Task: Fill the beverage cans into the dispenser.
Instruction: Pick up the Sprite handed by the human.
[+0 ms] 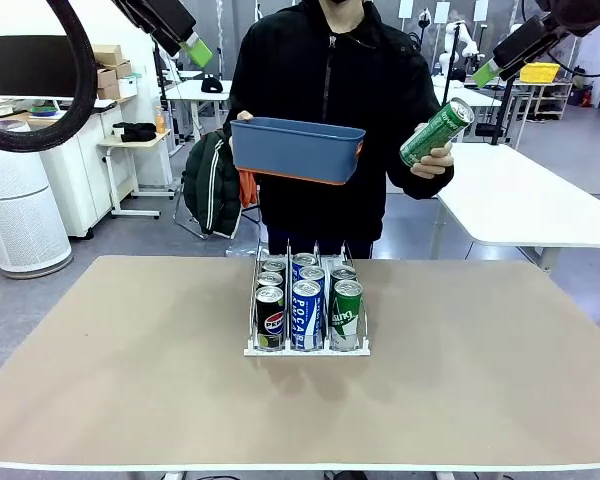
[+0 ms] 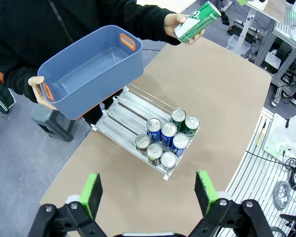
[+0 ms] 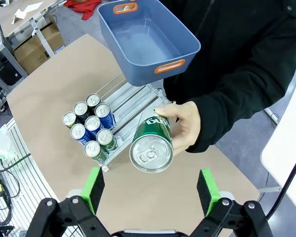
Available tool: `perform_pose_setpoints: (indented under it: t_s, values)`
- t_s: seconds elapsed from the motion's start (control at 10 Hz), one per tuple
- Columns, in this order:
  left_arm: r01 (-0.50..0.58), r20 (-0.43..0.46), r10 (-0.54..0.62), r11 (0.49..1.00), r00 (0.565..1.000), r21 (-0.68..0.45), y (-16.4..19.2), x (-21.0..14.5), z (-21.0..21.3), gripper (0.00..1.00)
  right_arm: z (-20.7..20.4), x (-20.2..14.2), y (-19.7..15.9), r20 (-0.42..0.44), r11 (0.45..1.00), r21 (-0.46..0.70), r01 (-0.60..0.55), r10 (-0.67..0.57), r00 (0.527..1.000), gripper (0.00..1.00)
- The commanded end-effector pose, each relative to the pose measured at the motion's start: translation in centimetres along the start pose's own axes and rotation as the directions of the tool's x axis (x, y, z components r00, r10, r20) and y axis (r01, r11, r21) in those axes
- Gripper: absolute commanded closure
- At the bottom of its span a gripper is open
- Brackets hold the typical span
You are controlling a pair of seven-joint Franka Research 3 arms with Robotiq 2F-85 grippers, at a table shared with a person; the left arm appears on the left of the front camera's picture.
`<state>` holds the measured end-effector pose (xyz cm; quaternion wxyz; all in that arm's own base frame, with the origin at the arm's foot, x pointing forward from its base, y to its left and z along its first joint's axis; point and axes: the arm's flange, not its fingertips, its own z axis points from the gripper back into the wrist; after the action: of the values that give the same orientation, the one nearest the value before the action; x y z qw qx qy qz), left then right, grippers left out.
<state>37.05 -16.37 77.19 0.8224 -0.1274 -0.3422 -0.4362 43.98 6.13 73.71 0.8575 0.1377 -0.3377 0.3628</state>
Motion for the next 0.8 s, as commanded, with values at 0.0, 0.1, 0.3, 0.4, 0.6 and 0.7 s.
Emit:
perform_pose_setpoints:
  t_s: [0.0,0.1,0.3,0.4,0.6,0.7]
  values:
    - [-0.004,0.002,0.004,1.0,1.0,0.002,0.1,-0.1,-0.1,0.0,-1.2,0.8,-0.4,-0.043,1.0,-0.028,0.013,-0.014,0.999,0.0]
    - [-0.004,0.002,0.004,1.0,1.0,0.002,0.1,-0.1,-0.1,0.0,-1.9,0.8,-0.6,-0.057,1.0,-0.002,0.027,-0.027,0.998,0.0]
    - [-0.004,0.002,0.004,1.0,1.0,0.002,0.1,-0.1,-0.1,0.0,-3.2,0.6,-1.2,-0.075,0.999,0.021,0.035,-0.033,0.997,0.0]
    - [-0.004,0.002,0.004,1.0,1.0,0.002,0.1,-0.1,-0.1,0.0,-3.7,0.5,-1.1,-0.079,0.999,0.021,0.045,-0.043,0.996,0.0]
    - [-0.004,0.002,0.004,1.0,1.0,0.002,0.1,-0.1,-0.1,0.0,-4.6,0.3,-1.2,-0.09,0.998,0.038,0.044,-0.041,0.995,0.0]
    - [-0.004,0.002,0.004,1.0,1.0,0.002,0.1,-0.1,-0.1,0.0,-5.2,0.1,-1.0,-0.09,0.998,0.044,0.049,-0.045,0.995,0.0]
